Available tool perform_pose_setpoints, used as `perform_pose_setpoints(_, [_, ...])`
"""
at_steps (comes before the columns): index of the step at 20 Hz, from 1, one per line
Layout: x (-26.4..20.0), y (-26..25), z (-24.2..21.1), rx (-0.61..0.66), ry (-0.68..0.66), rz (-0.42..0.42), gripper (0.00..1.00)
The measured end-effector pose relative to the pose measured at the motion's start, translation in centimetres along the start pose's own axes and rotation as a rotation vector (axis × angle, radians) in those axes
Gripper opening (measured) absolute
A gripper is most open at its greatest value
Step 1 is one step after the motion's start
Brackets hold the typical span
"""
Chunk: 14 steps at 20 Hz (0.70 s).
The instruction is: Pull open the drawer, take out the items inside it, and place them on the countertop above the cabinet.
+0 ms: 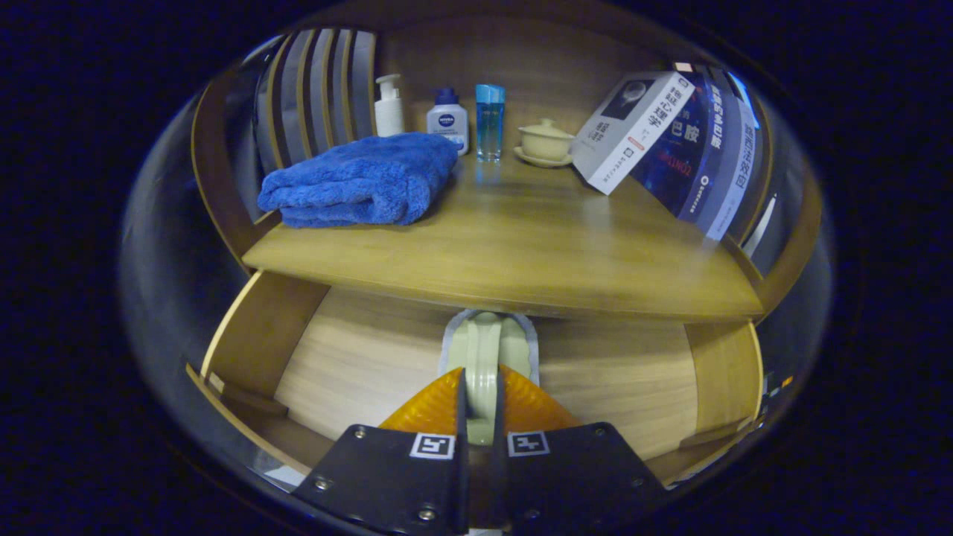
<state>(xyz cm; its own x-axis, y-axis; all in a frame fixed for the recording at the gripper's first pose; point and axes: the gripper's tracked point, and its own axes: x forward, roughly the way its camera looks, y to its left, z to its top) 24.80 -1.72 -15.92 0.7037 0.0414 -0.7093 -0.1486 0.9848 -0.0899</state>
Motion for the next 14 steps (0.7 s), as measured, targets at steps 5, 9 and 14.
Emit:
perform_pose_setpoints(5, [-2.5,1.3,0.0,-0.012,-0.046,0.058,0.12])
perform_pose_setpoints(9, [-4.4,2.4,-0.6,-0.051,-0.126,0.084,0.12])
perform_pose_setpoints(14, [-6.7,2.8,0.6,-0.013,-0.272,0.093,0.12])
